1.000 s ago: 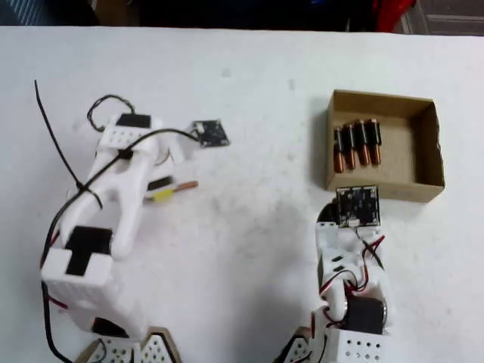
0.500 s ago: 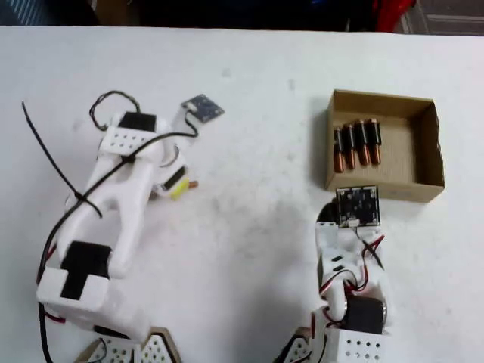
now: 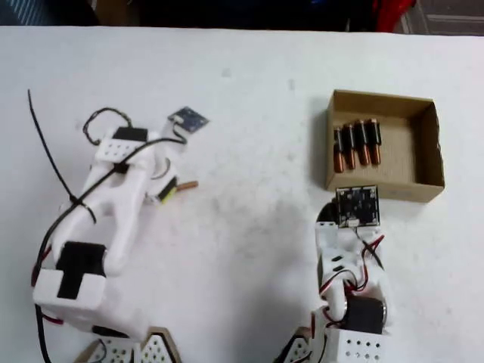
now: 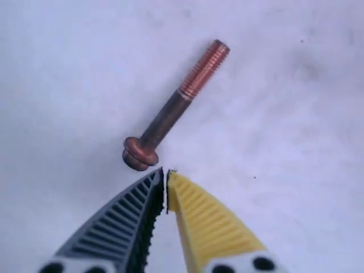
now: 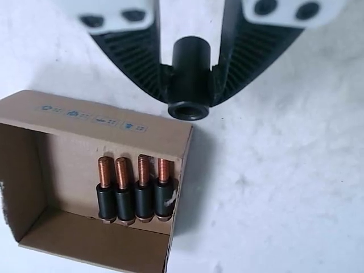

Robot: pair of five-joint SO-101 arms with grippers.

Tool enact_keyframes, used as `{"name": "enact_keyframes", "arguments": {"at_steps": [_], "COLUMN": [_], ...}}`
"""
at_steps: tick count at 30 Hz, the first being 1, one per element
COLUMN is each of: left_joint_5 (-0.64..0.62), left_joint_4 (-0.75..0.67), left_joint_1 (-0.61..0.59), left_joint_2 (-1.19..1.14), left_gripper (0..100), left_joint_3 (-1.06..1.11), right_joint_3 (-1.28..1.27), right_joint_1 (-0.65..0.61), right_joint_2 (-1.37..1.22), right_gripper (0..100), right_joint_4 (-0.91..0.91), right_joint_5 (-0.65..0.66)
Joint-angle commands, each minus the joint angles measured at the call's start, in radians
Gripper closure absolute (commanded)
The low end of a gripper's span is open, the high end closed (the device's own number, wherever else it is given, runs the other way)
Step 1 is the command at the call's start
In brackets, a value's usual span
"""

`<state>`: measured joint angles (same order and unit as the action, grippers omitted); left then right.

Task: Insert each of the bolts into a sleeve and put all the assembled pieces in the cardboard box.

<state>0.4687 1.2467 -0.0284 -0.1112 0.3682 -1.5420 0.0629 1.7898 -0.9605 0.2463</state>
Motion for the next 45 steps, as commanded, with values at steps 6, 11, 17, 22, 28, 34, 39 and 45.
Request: {"name": "enact_keyframes", "arguments": {"at_steps": [6, 11, 17, 22, 28, 34, 39, 45], "left_joint_5": [-0.015, -0.015, -0.015, -0.015, -0.015, -0.015, -0.015, -0.015], "left_joint_4": [-0.043, -0.12, -0.196, -0.21, -0.241, -0.204, -0.206, -0.206], "left_joint_1": [-0.027, -0.024, -0.028, -0.028, -0.03, -0.031, -0.031, -0.03], "left_joint_2": [0.05, 0.05, 0.048, 0.022, -0.125, -0.219, -0.246, -0.246], "left_gripper": [98, 98, 98, 98, 98, 98, 98, 98], "left_joint_3": [0.068, 0.117, 0.123, 0.117, 0.009, -0.14, -0.221, -0.261], "right_joint_3": [0.005, 0.005, 0.005, 0.005, 0.005, 0.005, 0.005, 0.005], "right_joint_1": [0.005, 0.005, 0.005, 0.005, 0.005, 0.005, 0.005, 0.005], "right_joint_2": [0.01, 0.01, 0.01, 0.01, 0.01, 0.01, 0.01, 0.01], "right_gripper": [98.1, 98.1, 98.1, 98.1, 98.1, 98.1, 98.1, 98.1], "right_joint_4": [0.028, 0.028, 0.028, 0.028, 0.028, 0.028, 0.03, 0.03], "right_joint_5": [0.011, 0.011, 0.011, 0.011, 0.011, 0.011, 0.011, 0.011]}}
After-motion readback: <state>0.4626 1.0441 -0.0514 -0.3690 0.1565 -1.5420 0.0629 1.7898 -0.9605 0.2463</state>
